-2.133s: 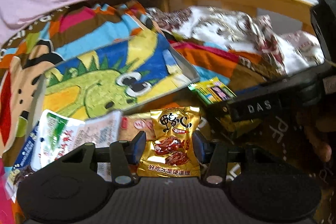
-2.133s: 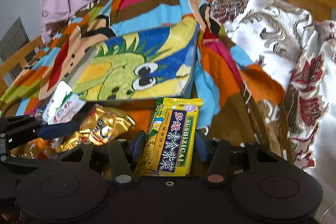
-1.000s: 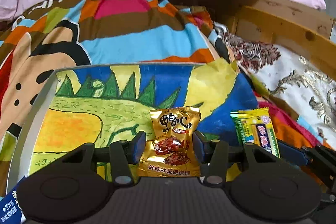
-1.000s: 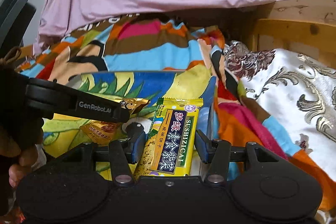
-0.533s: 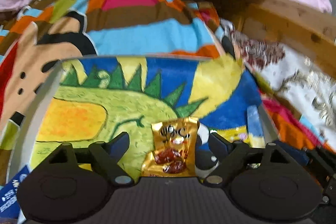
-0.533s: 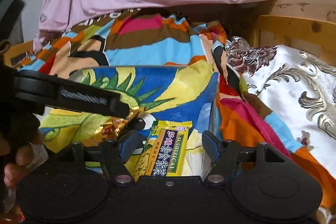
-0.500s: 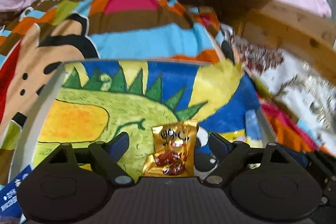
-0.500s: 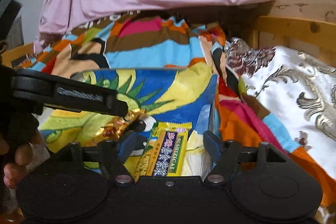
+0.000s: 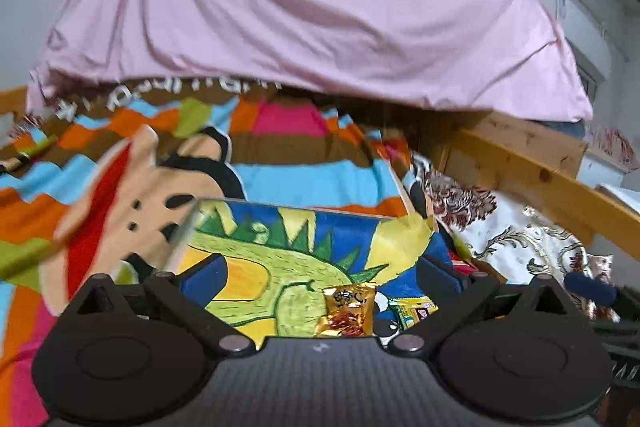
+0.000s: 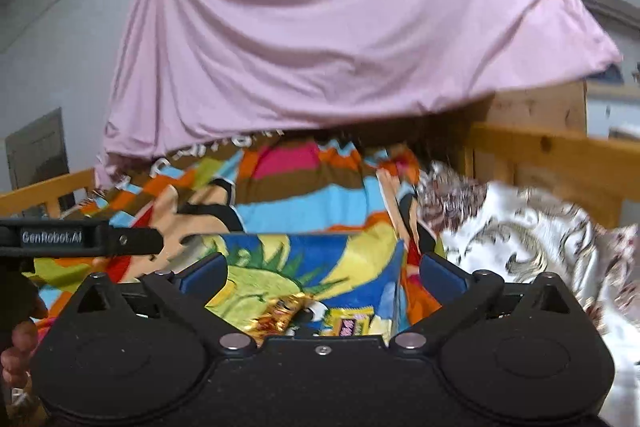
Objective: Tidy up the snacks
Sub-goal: 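Move both tools back from the tin box to the snack pile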
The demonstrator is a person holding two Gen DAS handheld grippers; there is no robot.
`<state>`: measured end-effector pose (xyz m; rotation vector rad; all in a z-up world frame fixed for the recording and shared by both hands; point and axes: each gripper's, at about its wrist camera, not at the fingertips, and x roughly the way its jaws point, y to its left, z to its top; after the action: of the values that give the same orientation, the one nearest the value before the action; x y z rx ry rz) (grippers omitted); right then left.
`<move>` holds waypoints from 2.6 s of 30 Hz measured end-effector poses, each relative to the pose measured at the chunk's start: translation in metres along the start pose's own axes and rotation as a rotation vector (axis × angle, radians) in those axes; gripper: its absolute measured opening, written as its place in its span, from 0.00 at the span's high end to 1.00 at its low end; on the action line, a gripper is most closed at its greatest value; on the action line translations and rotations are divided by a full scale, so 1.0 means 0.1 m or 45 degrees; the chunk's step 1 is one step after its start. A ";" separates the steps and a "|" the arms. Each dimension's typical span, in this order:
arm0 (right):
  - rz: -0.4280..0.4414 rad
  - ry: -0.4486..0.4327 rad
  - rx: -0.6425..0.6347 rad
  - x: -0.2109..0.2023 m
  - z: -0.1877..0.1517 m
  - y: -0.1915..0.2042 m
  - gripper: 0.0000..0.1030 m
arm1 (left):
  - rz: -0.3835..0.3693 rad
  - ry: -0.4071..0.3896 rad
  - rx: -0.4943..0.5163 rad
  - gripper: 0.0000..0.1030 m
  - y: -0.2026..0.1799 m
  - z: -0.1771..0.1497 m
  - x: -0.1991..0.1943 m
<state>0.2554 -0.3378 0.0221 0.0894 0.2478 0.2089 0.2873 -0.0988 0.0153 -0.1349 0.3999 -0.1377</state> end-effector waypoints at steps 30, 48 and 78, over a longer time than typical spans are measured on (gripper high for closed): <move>0.152 0.129 -0.213 -1.19 -0.49 1.12 0.01 | 0.015 -0.051 0.113 0.00 0.64 -0.64 -1.79; 0.163 0.419 -0.211 -0.74 -0.71 1.15 0.01 | -0.053 0.156 0.177 0.00 0.87 -0.91 -1.47; 0.225 0.625 0.042 0.19 -1.15 1.17 0.19 | -0.455 0.503 -0.113 0.05 1.25 -1.02 -0.24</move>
<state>0.2216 -0.2127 -0.0804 0.0922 0.7338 0.4026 0.2386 0.0168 -0.0884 -0.2680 0.7747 -0.5039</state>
